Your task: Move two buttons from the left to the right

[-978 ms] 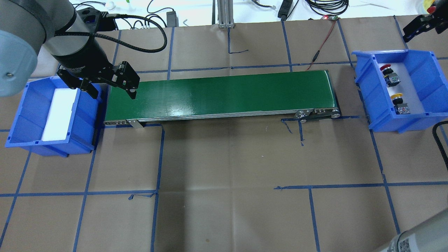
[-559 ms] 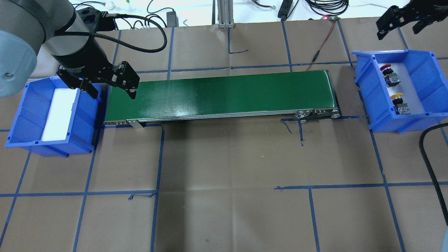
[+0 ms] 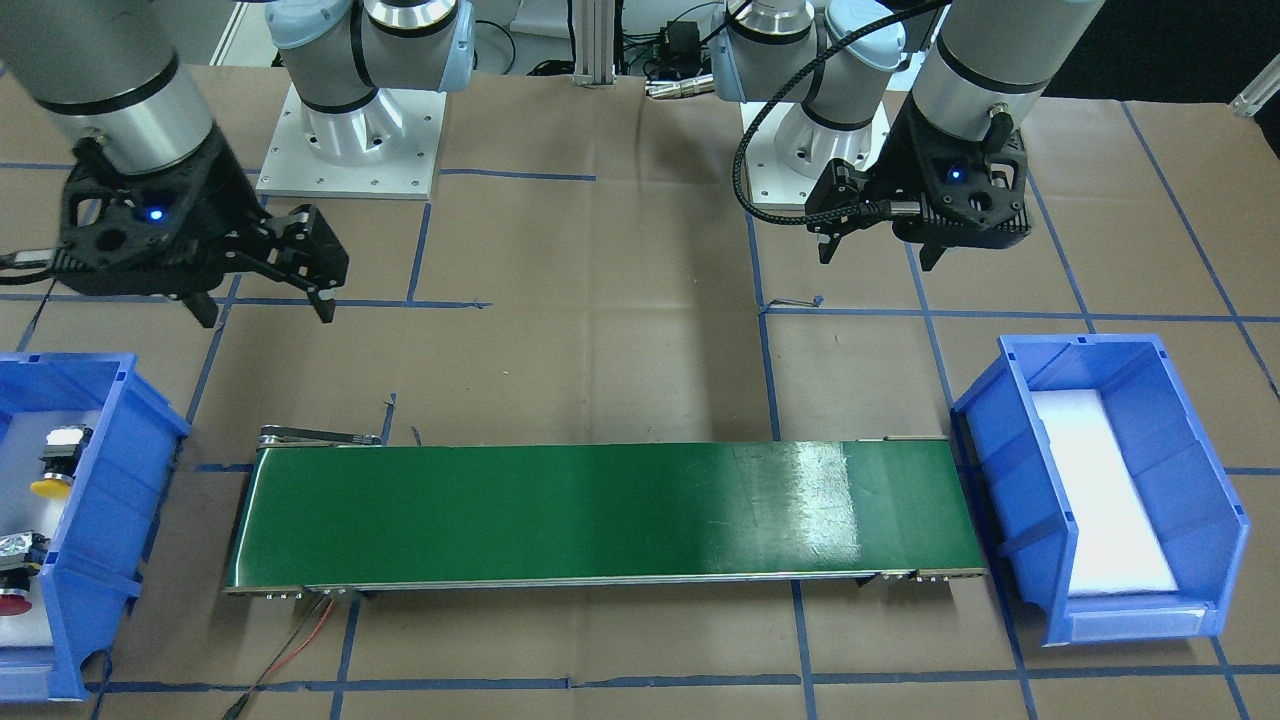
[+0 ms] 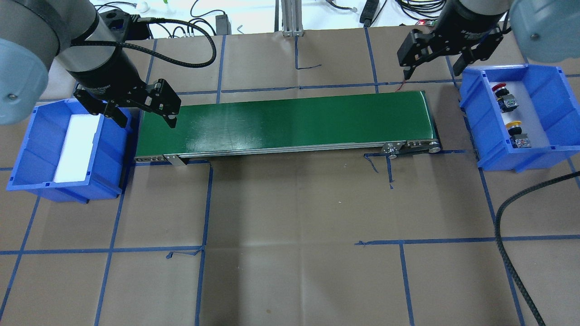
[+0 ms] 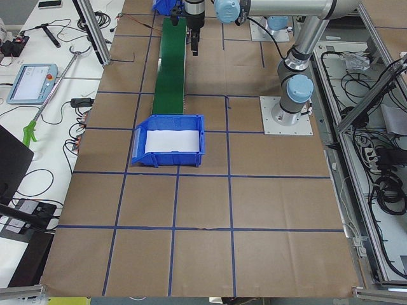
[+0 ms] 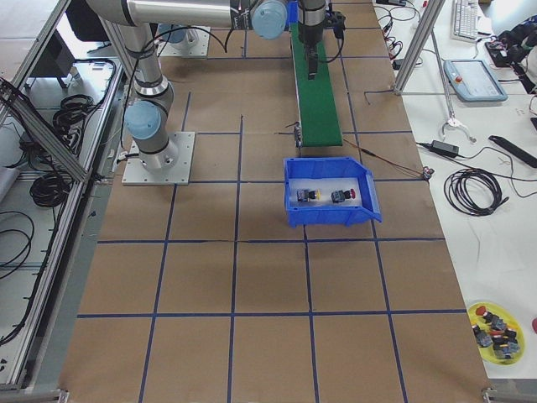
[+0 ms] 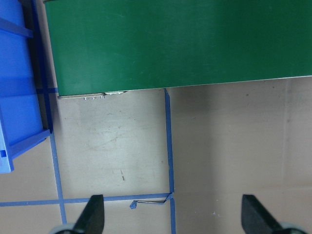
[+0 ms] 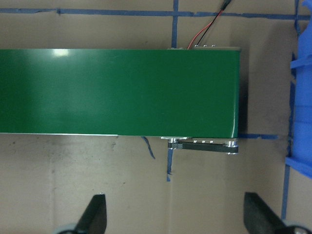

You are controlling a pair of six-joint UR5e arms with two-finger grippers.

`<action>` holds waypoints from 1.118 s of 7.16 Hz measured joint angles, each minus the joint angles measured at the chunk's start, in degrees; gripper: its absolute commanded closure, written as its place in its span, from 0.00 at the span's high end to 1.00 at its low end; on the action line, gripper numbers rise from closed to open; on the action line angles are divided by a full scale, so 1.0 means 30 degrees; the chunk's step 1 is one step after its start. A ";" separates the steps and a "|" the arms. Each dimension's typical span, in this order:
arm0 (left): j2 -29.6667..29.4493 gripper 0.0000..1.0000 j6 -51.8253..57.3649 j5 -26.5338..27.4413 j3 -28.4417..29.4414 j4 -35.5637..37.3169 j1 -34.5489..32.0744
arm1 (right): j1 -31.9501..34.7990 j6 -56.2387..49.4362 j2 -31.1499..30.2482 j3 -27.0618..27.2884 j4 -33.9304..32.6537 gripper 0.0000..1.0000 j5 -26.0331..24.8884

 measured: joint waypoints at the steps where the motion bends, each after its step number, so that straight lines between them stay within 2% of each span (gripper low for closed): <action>1: 0.0006 1.00 -0.0002 0.0006 0.0001 0.0000 0.0000 | 0.0505 0.1092 -0.0285 0.0551 -0.0096 1.00 0.0040; 8: 0.0083 1.00 -0.0004 0.0016 -0.0028 0.0000 -0.0001 | 0.0879 0.1943 -0.1341 0.0971 -0.0116 1.00 -0.0095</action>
